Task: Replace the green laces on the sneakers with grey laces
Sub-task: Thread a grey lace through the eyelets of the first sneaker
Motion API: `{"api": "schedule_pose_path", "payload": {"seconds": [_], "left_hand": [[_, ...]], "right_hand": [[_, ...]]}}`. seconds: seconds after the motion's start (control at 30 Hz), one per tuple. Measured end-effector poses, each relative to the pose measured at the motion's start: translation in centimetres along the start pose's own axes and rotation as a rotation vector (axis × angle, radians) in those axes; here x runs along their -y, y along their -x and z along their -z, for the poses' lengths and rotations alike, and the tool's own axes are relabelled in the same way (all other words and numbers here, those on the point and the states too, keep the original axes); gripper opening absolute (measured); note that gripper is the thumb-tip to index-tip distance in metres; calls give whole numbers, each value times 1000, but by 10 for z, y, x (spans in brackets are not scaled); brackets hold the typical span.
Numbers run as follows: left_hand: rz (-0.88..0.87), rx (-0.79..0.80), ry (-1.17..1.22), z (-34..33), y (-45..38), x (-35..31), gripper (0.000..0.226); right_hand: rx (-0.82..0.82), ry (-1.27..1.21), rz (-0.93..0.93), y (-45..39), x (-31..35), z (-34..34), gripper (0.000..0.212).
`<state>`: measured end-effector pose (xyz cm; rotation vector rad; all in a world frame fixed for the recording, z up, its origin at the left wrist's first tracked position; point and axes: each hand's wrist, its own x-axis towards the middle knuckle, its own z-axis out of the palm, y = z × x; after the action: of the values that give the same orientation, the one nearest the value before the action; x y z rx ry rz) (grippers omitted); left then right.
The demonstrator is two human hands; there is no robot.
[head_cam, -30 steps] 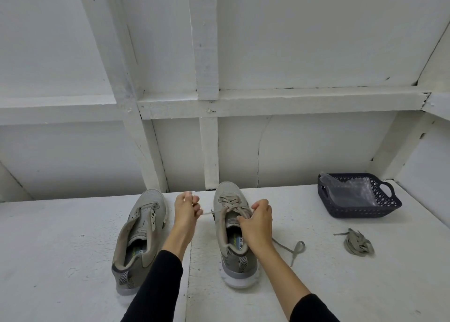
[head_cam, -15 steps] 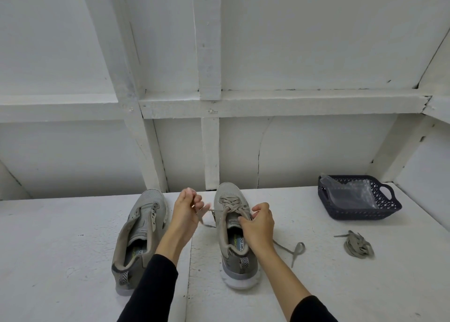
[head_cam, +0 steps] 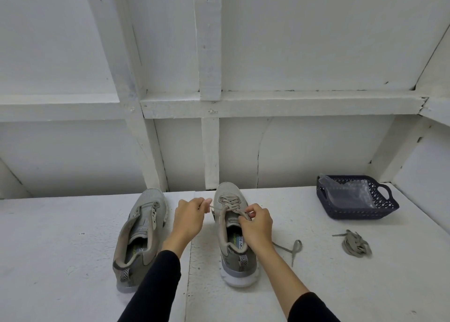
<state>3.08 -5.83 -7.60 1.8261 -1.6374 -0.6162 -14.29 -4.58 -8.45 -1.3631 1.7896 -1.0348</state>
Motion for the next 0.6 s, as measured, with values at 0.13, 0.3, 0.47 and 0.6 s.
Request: {"api": "schedule_pose_path", "payload": {"seconds": [0.13,0.3,0.47,0.6], "left_hand": [[98,102,196,-5,2,-7,53],[84,321,396,3,1,-18,44],[64,377,390,9,-1,-20,30],[175,392,410,10,-2,-25,36]], "right_hand": [[-38,19,15,0,0,2,9],[-48,24,51,-4,-3,7,13],[69,-24,77,-15,-7,14,26],[133,55,22,-24,-8,22,25]]}}
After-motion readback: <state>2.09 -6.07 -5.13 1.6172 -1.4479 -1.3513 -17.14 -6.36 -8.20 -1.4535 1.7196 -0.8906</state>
